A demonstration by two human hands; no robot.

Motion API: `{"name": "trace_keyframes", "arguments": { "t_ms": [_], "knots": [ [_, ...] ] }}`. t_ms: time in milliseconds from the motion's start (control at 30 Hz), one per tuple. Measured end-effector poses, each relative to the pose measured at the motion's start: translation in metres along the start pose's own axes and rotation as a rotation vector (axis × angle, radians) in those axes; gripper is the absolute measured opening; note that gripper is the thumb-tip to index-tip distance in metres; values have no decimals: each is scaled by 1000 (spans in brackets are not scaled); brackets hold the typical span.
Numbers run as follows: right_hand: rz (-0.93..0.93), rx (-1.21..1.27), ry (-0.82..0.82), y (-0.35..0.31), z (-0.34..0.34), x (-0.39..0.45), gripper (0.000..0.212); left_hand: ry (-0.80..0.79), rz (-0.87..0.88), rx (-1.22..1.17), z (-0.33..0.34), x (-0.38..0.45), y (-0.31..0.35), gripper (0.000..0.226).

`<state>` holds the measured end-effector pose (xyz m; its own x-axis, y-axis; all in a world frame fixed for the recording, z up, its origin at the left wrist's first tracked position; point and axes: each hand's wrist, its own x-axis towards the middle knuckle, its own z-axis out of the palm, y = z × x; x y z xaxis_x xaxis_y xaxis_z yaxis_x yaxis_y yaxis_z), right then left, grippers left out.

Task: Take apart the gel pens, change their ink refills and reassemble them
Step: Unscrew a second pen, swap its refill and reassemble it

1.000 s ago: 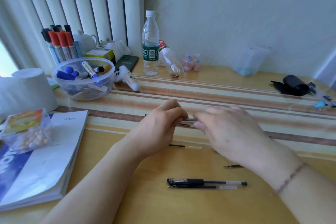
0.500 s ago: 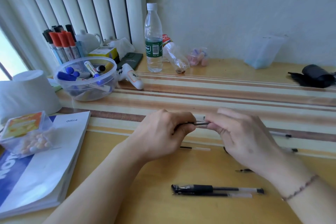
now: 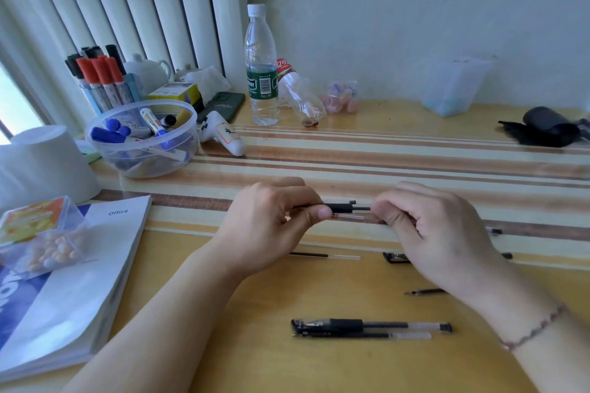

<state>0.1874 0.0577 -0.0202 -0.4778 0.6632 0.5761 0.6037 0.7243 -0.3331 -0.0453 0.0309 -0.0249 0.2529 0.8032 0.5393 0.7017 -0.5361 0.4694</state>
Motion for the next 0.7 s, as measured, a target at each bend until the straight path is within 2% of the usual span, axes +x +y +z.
{"name": "trace_keyframes", "arguments": {
  "t_ms": [133,233,300,433,500,633,700],
  "knots": [
    [-35,-5,103,-2,0,1,15,-27,-41,-35,1,-1,0,40],
    [-42,-5,145,-3,2,0,14,-61,-100,-34,0,-2,-1,42],
    [-38,12,115,-4,2,1,20,-80,-114,-48,0,-2,0,48],
    [1,-2,-76,-1,2,0,50,-83,-116,-75,-1,0,2,51],
    [-5,-4,-74,2,2,-1,55,-104,-141,-116,-3,0,0,52],
    [-41,-27,4,0,0,2,32,-134,-155,-166,-4,1,-1,51],
    [-23,-48,9,-3,0,2,28,-131,-168,-214,-4,1,-3,48]
  ]
}}
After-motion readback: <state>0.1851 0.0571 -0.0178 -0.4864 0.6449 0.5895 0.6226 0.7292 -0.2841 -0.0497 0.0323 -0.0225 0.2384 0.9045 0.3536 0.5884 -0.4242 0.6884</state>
